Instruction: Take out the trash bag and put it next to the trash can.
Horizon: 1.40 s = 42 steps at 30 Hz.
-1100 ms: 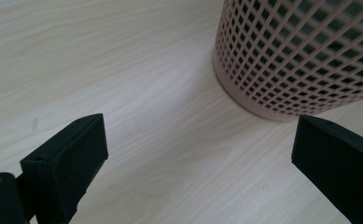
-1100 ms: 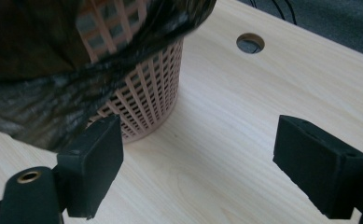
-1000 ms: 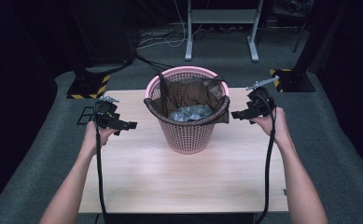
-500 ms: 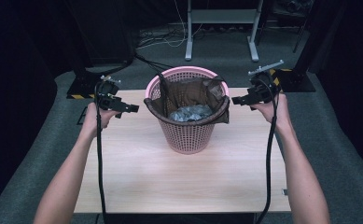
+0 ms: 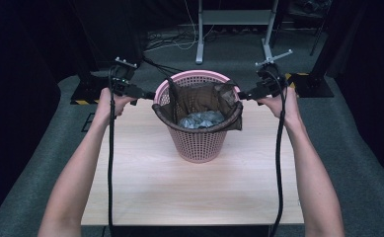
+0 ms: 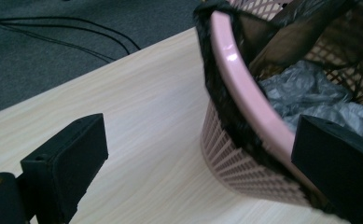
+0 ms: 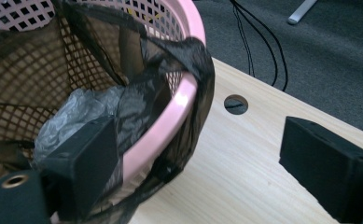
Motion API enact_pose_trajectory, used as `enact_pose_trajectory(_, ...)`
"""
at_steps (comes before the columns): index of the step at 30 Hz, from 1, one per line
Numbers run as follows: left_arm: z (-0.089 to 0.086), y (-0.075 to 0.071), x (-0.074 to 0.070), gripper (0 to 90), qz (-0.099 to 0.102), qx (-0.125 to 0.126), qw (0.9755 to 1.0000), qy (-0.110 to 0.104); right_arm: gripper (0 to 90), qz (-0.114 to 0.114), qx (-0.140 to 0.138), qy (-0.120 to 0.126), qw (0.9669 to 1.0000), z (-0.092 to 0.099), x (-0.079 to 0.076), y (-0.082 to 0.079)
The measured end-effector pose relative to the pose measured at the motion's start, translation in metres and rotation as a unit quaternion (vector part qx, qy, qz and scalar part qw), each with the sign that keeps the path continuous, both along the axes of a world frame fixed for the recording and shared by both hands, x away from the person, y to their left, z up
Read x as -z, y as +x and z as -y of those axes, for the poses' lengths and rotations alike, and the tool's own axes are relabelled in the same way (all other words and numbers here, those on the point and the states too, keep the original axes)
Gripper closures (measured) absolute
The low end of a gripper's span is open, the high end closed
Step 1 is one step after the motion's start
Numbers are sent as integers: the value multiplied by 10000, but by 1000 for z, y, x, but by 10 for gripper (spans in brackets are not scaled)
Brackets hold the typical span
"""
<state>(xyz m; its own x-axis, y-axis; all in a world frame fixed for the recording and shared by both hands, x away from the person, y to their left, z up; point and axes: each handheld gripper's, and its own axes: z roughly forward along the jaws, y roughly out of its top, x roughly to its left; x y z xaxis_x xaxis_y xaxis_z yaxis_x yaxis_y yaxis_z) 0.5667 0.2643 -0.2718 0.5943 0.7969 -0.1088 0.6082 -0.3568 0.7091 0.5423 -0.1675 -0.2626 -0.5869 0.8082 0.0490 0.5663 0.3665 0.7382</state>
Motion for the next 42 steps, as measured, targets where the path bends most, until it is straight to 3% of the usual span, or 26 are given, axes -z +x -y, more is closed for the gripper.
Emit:
enact_pose_trajectory(6,26,16,-5,64,75,137,9999,71,191,114,-63,-136,9998,-13,-3,12)
enact_pose_trajectory(11,45,30,-8,162,208,202,9995,116,318,150,-88,-117,9998,-22,-1,25)
enact_pose_trajectory(17,59,44,-6,374,270,197,9993,161,460,141,-9,-20,9999,-24,4,37)
enact_pose_trajectory(19,63,46,-4,484,289,252,9990,250,479,89,-5,72,9999,-23,5,39)
enact_pose_trajectory(24,67,44,-1,642,492,216,9972,512,553,65,-41,81,9999,-25,9,43)
enact_pose_trajectory(28,61,42,0,721,492,179,9975,464,623,61,-20,181,9998,-26,10,44)
enact_pose_trajectory(34,58,35,1,759,613,195,9965,532,718,255,15,145,9996,-32,8,40)
enact_pose_trajectory(42,53,24,3,761,785,116,9959,443,875,435,90,-45,9990,-37,4,33)
